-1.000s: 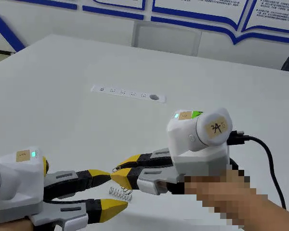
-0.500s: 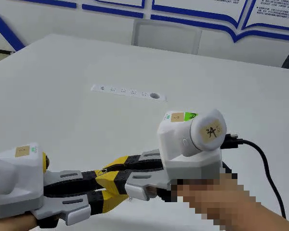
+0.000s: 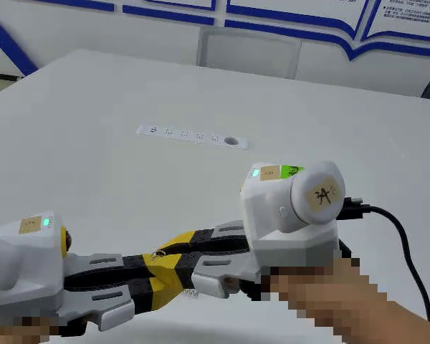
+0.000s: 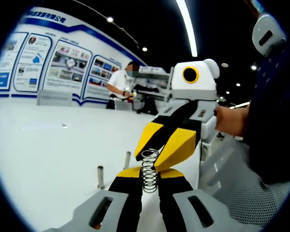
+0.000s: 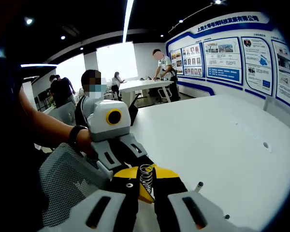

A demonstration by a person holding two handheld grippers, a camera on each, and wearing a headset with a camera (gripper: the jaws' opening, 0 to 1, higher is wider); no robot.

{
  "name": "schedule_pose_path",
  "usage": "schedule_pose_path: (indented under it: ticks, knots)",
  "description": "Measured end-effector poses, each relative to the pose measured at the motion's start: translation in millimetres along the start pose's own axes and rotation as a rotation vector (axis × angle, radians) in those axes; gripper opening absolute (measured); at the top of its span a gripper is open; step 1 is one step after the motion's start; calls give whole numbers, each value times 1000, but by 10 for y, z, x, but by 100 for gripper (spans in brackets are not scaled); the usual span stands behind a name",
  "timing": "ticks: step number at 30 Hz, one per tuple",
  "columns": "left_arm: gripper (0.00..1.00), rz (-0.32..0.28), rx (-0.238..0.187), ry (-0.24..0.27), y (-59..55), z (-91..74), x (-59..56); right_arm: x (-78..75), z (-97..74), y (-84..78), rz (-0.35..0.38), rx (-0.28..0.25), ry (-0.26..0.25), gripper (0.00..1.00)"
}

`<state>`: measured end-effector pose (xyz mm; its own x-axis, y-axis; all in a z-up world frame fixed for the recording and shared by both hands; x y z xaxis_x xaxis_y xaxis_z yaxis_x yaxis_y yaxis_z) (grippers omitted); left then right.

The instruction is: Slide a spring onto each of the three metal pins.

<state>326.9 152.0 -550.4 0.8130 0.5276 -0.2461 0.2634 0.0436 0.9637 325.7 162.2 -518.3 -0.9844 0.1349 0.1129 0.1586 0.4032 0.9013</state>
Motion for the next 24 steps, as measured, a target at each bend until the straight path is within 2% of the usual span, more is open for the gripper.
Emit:
schedule_pose_path:
  ticks: [9, 24]
  knots:
    - [12, 39, 30, -6, -3, 28, -22, 1, -51, -23, -31, 13, -3, 11]
    - [12, 86, 58, -7, -8, 41, -11, -20, -130, -63, -72, 35, -14, 11]
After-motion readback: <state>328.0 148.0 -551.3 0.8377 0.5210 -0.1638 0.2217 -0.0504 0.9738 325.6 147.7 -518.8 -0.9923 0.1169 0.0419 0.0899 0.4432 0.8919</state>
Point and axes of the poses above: the centre of the closed fingertips' face, and the gripper's own axes: z roughly forward along the fingers, x roughly to its left, y roughly out of its top, the point moved 2 cm from there along -z, roughly backward along the fingers, and after that the axes turned 1 degree about -x, right-handed, at the moved point
